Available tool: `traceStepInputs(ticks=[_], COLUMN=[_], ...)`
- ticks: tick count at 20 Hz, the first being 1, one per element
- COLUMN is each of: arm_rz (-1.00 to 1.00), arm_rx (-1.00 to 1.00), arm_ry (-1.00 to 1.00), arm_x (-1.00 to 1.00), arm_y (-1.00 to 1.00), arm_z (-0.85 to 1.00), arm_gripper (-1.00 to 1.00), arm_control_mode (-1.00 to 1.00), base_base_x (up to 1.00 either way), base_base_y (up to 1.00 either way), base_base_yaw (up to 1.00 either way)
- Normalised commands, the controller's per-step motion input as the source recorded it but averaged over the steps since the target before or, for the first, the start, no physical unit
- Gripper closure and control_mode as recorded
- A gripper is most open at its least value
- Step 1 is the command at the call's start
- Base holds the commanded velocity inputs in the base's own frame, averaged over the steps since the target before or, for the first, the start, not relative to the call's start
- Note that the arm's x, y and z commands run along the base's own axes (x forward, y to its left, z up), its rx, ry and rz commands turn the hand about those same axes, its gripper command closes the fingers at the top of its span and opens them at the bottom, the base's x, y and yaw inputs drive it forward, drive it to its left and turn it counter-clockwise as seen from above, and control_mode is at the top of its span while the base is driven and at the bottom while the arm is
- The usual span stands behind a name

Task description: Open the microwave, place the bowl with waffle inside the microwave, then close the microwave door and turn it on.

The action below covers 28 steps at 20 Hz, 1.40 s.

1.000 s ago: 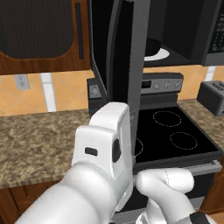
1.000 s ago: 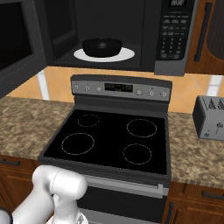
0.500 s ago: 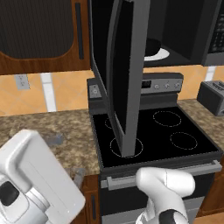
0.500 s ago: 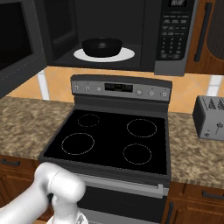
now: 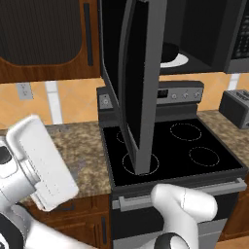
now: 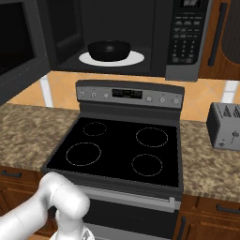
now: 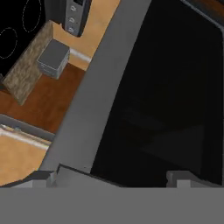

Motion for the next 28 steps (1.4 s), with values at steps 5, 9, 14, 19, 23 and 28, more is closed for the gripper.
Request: traceStepInputs(ticks=[5,9,14,19,23,28], arm_rz=[-0.36,-0.26,-0.10,-0.01,0.00,0.02], arm_rx=[0.00,0.02,0.02,0.02,0.03,0.04], arm_ry=[0.00,0.00,-0.03,-0.03,0.00,0.03], arm_x=[0.34,-0.03,-0.16,-0.01,0.62,1.00], arm_y=[-0.97,-1.00,-1.00,-1.00,-1.00,-1.00], arm_z=[-0.02,0.00,0.00,0.07,0.55,0.50], arm_gripper=[-1.00,-1.00,-1.00,-1.00,-1.00,-1.00], arm_control_mode=[-1.00,-1.00,-1.00,-1.00,-1.00,-1.00], base_base_x=[0.00,0.00,0.00,0.00,0.00,0.00], base_base_y=[0.00,0.00,0.00,0.00,0.00,0.00], base_base_yaw=[0.00,0.00,0.00,0.00,0.00,0.00])
